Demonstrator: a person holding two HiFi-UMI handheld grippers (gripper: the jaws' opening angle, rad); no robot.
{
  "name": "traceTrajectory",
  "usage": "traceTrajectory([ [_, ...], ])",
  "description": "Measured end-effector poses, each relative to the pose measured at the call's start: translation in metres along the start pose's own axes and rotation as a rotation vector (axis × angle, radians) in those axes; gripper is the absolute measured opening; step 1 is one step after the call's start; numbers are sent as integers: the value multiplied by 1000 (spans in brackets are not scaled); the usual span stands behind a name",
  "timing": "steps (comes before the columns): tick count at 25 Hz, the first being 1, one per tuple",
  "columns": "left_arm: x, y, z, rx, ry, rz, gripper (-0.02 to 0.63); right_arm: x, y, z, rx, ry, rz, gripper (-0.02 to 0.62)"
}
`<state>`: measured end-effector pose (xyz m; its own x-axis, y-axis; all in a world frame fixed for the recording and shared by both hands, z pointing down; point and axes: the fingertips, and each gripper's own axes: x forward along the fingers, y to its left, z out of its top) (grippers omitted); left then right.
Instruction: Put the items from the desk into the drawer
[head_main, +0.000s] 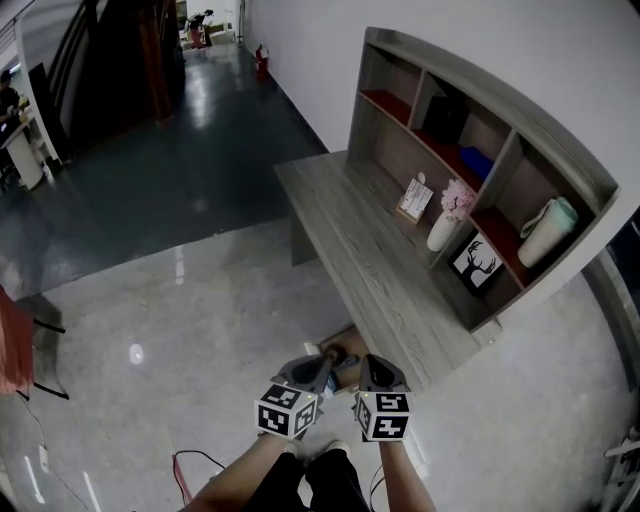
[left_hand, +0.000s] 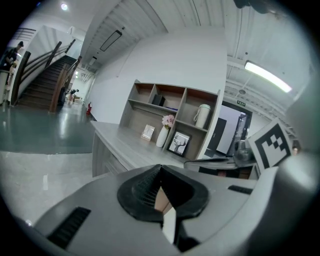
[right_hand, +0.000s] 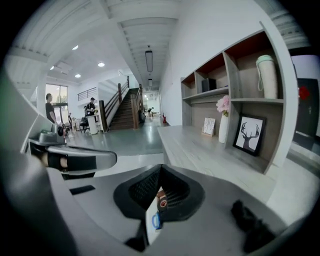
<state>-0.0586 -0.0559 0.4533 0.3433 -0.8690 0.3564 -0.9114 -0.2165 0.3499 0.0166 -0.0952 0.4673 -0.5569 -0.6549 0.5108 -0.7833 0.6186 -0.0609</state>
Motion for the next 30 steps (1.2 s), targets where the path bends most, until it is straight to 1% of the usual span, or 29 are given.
traceTrajectory([
  [3,-7,-9,9,-1,-17,-20,9,-16,-1,9,50,-29,0,10],
  [7,-17,-19,20,9,-41,-38,9,-40,1,25,69,-73,1,10],
  [12,-30,-39,31,35,-62,-88,9,-72,1,41,85,-124,-18,11],
  [18,-45,-60,34,58,-72,-132,9,-103,11,38,138,-164,-3,10],
  [20,-51,-66,35,72,-77,-141,9,-112,12,35,139,-171,-11,11],
  [23,-61,-72,38,99,-92,-141,9,-120,12,32,130,-186,-30,11],
  [26,-69,-74,36,132,-102,-123,9,-127,9,24,156,-201,-64,10],
  [28,-75,-71,34,135,-110,-102,9,-131,10,21,160,-213,-77,9],
  [30,-78,-68,32,127,-116,-85,9,-136,12,21,127,-226,-89,9],
])
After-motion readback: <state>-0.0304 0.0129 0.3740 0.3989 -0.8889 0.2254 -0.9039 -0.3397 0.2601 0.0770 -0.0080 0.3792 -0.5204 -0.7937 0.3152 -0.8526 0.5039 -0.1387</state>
